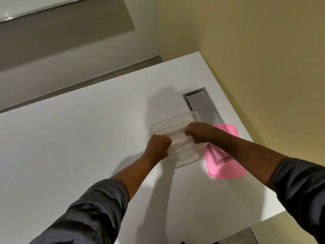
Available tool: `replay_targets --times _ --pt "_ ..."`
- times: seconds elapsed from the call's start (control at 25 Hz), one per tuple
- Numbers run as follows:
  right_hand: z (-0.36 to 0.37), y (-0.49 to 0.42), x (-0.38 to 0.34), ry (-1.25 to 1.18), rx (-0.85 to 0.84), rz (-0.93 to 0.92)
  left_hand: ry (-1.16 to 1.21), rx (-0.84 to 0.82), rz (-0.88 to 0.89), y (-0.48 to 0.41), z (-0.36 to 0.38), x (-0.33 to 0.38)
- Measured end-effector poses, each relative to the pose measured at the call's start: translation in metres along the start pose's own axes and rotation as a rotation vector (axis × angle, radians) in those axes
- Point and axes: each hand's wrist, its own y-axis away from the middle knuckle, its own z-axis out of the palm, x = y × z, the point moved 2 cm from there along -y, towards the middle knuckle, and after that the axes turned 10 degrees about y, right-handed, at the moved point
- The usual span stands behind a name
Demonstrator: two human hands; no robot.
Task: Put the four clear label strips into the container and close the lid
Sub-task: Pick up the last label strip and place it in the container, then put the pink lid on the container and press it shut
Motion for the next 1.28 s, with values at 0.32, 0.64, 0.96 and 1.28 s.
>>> replay_targets --times 0.32,0.64,0.96,1.28 --pt "0.009 0.005 -0.009 0.057 0.132 -0.003 -0.06 0.018 0.012 0.0 0.006 0.001" --pt "-0.002 0.042 0.011 -0.41 0.506 0.111 0.299 0.404 -0.062 0.008 -0.019 0.015" --pt "0.072 0.133 0.051 -0.908 0.73 0.667 1.118 0.199 -0.13 0.022 -0.007 0.124" --pt "0.164 0.166 0.056 -1.049 0.535 1.032 1.423 -0.053 -0.487 0.004 0.053 0.165"
